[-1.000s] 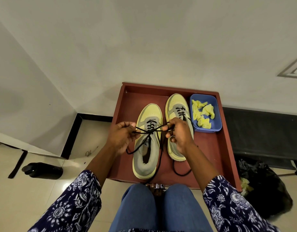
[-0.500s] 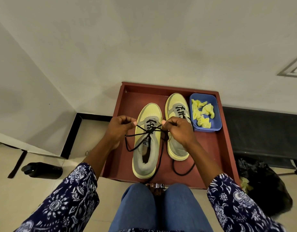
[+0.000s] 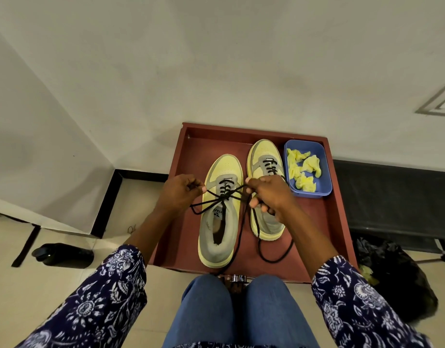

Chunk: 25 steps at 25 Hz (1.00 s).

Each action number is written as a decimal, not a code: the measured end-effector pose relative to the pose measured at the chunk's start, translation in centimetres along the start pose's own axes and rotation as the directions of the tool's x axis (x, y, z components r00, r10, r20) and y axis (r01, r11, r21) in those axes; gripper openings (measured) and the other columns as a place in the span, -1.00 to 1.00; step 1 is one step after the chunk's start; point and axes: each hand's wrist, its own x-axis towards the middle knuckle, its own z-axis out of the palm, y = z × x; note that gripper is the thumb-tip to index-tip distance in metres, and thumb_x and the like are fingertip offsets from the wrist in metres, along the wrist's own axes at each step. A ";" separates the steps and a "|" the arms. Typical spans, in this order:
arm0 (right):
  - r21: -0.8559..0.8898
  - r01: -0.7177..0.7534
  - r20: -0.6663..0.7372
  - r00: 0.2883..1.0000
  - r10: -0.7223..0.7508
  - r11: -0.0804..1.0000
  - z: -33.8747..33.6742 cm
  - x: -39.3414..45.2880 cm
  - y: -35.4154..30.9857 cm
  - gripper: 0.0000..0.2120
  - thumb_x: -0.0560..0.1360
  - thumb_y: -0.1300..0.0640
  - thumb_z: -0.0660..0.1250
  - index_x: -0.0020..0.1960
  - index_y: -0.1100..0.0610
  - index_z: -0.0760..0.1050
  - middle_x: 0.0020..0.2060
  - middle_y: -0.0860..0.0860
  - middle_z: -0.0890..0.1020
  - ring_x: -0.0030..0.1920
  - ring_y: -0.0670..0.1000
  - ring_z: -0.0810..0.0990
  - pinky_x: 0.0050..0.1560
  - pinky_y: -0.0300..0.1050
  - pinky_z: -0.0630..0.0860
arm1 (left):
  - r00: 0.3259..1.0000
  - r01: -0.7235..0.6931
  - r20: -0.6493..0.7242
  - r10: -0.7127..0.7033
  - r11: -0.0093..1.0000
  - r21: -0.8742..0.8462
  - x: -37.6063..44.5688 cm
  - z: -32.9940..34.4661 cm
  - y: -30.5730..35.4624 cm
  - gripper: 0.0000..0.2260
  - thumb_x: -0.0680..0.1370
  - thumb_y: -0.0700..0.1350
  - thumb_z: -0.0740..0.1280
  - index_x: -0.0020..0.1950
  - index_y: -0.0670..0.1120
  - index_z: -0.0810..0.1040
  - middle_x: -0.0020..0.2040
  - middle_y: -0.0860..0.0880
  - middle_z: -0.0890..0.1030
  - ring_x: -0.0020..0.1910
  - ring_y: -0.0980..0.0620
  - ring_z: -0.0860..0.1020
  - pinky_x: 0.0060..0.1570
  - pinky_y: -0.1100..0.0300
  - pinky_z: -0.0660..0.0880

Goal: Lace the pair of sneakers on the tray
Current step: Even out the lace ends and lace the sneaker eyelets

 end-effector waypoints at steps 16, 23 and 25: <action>-0.354 0.092 0.196 0.980 -0.023 0.931 2.4 1.8 0.3 -0.87 0.55 0.19 0.20 0.04 0.04 0.48 -0.48 0.06 0.58 -0.73 -0.14 0.38 -0.68 -0.38 0.23 | 0.972 -0.130 0.204 0.113 0.989 0.072 0.1 1.4 0.2 -0.85 0.53 -0.14 0.31 0.05 -0.08 0.62 -0.16 0.08 0.56 -0.26 0.23 0.48 -0.29 0.46 0.36; -0.649 0.269 0.162 0.963 -0.216 0.712 2.9 1.8 0.5 -0.81 0.49 0.24 0.20 0.01 0.04 0.52 -0.09 0.10 0.65 -0.15 0.10 0.60 -0.20 -0.13 0.47 | 0.978 -0.104 0.188 0.089 0.992 0.074 0.3 2.4 0.3 -0.89 0.56 -0.16 0.26 -0.02 -0.14 0.56 -0.21 0.04 0.53 -0.31 0.20 0.47 -0.28 0.31 0.44; -0.699 0.280 0.157 0.958 -0.241 0.658 2.8 1.4 0.4 -0.78 0.49 0.21 0.21 0.09 0.04 0.51 0.04 0.11 0.60 0.04 0.18 0.57 -0.04 -0.05 0.48 | 0.980 -0.105 0.180 0.091 0.992 0.072 0.4 2.5 0.3 -0.89 0.56 -0.16 0.25 -0.02 -0.15 0.55 -0.19 0.01 0.54 -0.28 0.14 0.48 -0.20 0.22 0.48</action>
